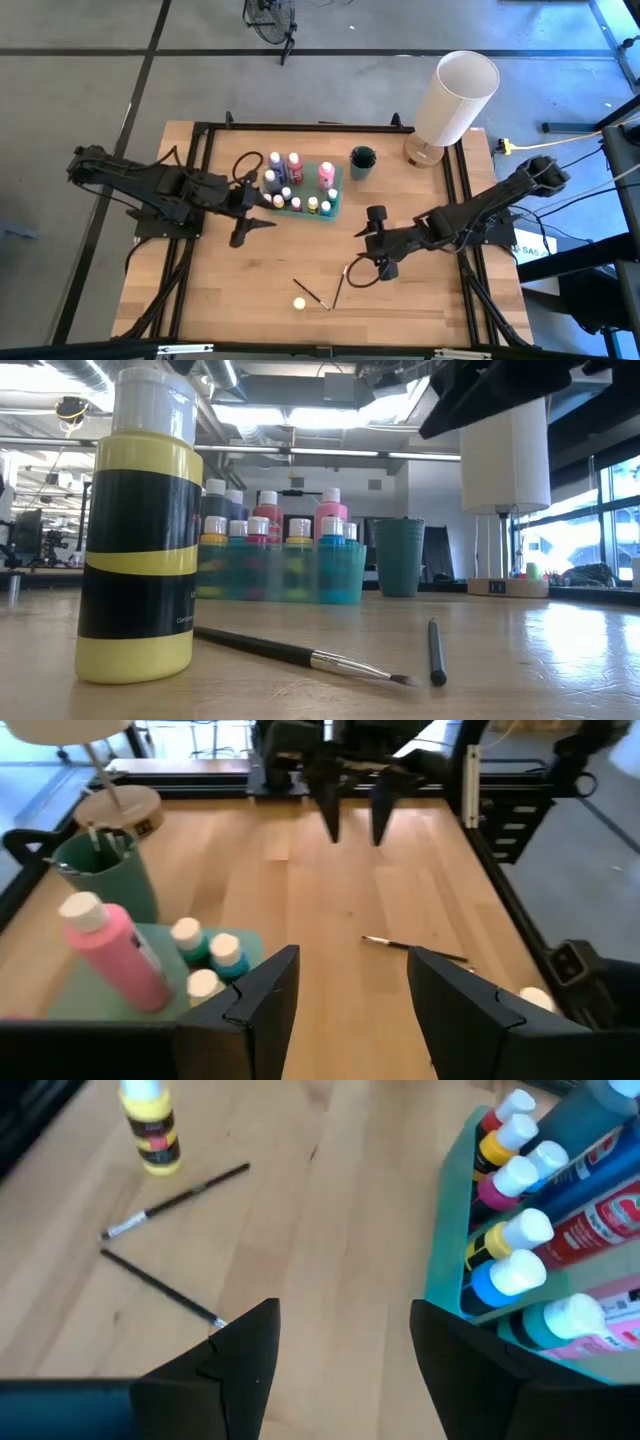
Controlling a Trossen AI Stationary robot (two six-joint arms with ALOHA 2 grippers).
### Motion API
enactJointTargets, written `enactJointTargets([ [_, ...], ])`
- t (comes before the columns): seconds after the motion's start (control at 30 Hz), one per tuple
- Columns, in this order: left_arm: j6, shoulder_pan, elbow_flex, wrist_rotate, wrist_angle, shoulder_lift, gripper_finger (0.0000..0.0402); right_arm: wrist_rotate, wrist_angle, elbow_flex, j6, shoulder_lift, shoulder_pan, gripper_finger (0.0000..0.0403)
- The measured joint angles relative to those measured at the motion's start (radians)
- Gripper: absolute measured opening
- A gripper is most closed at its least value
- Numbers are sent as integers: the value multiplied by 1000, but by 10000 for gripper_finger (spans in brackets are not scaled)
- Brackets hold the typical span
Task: Pick & Place Paint Supplies
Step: Put the black paint brush into the dark green cup
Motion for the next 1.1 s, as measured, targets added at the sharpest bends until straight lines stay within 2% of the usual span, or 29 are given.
enactJointTargets([
  [0.13, -20, -30, 0, -5, 9, 0, 182, 0, -11, -1, -42, 11, -1, 228],
  [0.43, -108, -80, 0, -52, 16, 0, 182, -4, 71, 0, 116, 37, -1, 228],
  [0.63, -125, -108, -1, -121, 19, 0, 182, -102, 11, -2, -106, 49, -7, 228],
  [0.87, -135, -122, -1, -126, 21, 0, 182, -119, -32, -2, -115, 126, -48, 199],
  [1.1, -134, -122, -1, -154, 23, 1, 182, -180, 14, 1, -240, 217, -81, 162],
])
